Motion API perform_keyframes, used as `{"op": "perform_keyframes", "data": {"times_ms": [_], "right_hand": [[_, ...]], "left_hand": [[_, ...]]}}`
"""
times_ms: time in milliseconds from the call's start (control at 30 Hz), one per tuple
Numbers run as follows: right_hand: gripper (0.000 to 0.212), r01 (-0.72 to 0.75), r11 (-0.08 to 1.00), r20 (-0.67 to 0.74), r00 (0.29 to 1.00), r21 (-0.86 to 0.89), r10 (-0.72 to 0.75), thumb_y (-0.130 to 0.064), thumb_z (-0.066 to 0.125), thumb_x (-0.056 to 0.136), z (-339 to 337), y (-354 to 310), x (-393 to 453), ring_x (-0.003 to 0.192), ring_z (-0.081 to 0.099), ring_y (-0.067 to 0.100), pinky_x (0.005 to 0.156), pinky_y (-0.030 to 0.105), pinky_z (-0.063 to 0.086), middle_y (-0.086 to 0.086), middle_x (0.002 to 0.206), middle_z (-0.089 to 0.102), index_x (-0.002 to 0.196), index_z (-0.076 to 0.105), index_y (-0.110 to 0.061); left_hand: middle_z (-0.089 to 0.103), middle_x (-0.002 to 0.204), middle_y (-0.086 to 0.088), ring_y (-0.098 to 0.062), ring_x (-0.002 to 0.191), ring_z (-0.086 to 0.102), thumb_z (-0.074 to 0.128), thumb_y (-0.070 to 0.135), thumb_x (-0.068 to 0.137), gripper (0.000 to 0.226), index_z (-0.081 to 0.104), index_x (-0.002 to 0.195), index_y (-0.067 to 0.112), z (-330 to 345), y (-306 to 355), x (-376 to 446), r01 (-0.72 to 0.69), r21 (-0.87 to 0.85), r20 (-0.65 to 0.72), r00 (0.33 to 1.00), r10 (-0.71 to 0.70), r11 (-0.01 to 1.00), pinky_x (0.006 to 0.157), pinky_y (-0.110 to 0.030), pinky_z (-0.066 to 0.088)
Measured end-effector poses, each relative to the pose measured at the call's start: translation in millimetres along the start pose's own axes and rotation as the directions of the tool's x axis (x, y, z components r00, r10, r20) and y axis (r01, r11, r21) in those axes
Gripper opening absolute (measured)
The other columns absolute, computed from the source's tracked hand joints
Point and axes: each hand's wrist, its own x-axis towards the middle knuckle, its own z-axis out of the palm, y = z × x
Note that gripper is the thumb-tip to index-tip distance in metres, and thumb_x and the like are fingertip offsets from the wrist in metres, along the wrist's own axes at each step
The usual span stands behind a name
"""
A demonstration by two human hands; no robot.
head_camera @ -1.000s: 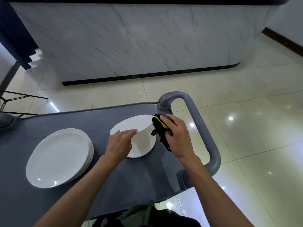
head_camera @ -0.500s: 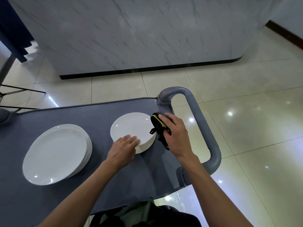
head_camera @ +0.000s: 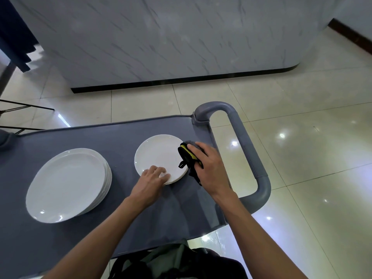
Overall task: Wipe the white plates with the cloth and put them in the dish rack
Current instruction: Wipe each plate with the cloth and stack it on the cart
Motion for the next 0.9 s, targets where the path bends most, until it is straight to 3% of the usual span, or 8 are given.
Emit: {"op": "perform_keyframes", "data": {"times_ms": [133, 233, 433, 600, 733, 900], "right_hand": [[0.055, -0.006, 1.0, 0.016, 1.0, 0.009, 0.006, 0.004, 0.065, 0.085, 5.5, -0.8, -1.9, 0.122, 0.051, 0.028, 0.104, 0.038, 0.047, 0.007, 0.135, 0.057, 0.137, 0.059, -0.016], [0.056, -0.011, 1.0, 0.012, 1.0, 0.0, 0.011, 0.004, 0.067, 0.085, 7.7, -3.4, -4.4, 0.12, 0.051, 0.027, 0.103, 0.033, 0.046, 0.005, 0.135, 0.057, 0.136, 0.059, -0.017], [0.055, 0.023, 1.0, 0.014, 1.0, 0.011, -0.023, 0.002, 0.067, 0.085, 9.4, -16.7, -0.7, 0.119, 0.051, 0.026, 0.103, 0.024, 0.039, 0.004, 0.134, 0.057, 0.136, 0.06, -0.018], [0.059, 0.067, 0.998, 0.003, 0.998, 0.02, -0.067, 0.006, 0.069, 0.081, 16.3, -34.6, 11.4, 0.117, 0.052, 0.026, 0.101, 0.023, 0.04, 0.005, 0.133, 0.059, 0.134, 0.062, -0.017], [0.056, 0.134, 0.988, -0.012, 0.991, 0.07, -0.134, 0.006, 0.067, 0.083, 28.9, -60.1, 23.9, 0.118, 0.052, 0.025, 0.102, 0.031, 0.044, 0.003, 0.134, 0.058, 0.134, 0.062, -0.018], [0.056, 0.22, 0.971, 0.006, 0.975, 0.095, -0.222, 0.006, 0.067, 0.081, 53.3, -106.6, 37.7, 0.117, 0.054, 0.03, 0.104, 0.036, 0.042, 0.01, 0.132, 0.06, 0.133, 0.063, -0.016]], "left_hand": [[0.051, 0.143, -0.008, -0.033, 0.126, 0.046, 0.061, 0.005, 0.087, 0.053, 0.057, 0.137, 0.019, 3.5, -0.1, -3.9, 0.0, 0.019, -0.012, 1.0, 0.001, 1.0, 0.098, -0.043, 0.042], [0.061, 0.131, -0.01, -0.036, 0.116, 0.056, 0.07, 0.001, 0.078, 0.052, 0.066, 0.127, 0.017, 3.2, -0.1, -6.6, -0.007, 0.015, -0.045, 0.999, 0.007, 1.0, 0.091, -0.044, 0.049], [0.062, 0.133, -0.002, -0.028, 0.123, 0.053, 0.063, 0.028, 0.095, 0.035, 0.066, 0.129, 0.021, -4.4, -1.3, -10.0, 0.073, -0.119, -0.095, 0.992, -0.084, 0.99, 0.093, -0.043, 0.048], [0.072, 0.112, -0.002, -0.03, 0.107, 0.065, 0.077, 0.011, 0.085, 0.028, 0.076, 0.113, 0.014, -27.4, -14.6, -31.0, 0.152, -0.327, -0.321, 0.91, -0.26, 0.933, 0.082, -0.042, 0.056], [0.074, 0.109, -0.003, -0.029, 0.102, 0.065, 0.075, 0.003, 0.085, 0.027, 0.076, 0.111, 0.01, -55.0, -33.3, -50.7, 0.141, -0.35, -0.432, 0.853, -0.293, 0.926, 0.08, -0.04, 0.057], [0.073, 0.109, -0.002, -0.026, 0.104, 0.064, 0.072, 0.005, 0.087, 0.025, 0.077, 0.11, 0.014, -78.0, -71.8, -83.1, 0.23, -0.373, -0.496, 0.769, -0.402, 0.899, 0.079, -0.038, 0.056]]}}
